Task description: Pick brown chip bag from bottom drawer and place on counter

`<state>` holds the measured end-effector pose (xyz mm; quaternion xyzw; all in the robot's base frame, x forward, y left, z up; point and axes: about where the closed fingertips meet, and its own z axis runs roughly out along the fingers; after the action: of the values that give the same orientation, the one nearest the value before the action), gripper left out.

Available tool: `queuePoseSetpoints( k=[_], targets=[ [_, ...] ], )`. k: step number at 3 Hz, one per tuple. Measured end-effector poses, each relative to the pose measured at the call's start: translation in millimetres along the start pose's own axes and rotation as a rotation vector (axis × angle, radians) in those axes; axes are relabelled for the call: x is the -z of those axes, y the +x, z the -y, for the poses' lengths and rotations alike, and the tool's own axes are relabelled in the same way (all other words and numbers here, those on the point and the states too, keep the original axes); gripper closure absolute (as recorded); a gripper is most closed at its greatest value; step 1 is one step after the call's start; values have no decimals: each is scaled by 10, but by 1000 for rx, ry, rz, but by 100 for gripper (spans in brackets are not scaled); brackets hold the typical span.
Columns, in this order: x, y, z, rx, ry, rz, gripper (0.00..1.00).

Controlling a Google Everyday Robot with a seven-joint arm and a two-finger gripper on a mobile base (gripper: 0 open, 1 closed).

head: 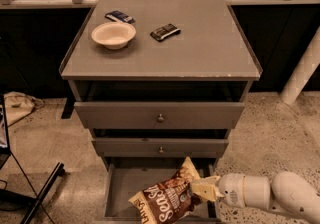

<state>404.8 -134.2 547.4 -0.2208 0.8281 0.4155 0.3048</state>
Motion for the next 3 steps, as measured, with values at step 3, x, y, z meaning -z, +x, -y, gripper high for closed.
queuePoseSetpoints(
  k=[3],
  targets=[
    [508, -743, -642, 155, 64, 30, 100]
  ],
)
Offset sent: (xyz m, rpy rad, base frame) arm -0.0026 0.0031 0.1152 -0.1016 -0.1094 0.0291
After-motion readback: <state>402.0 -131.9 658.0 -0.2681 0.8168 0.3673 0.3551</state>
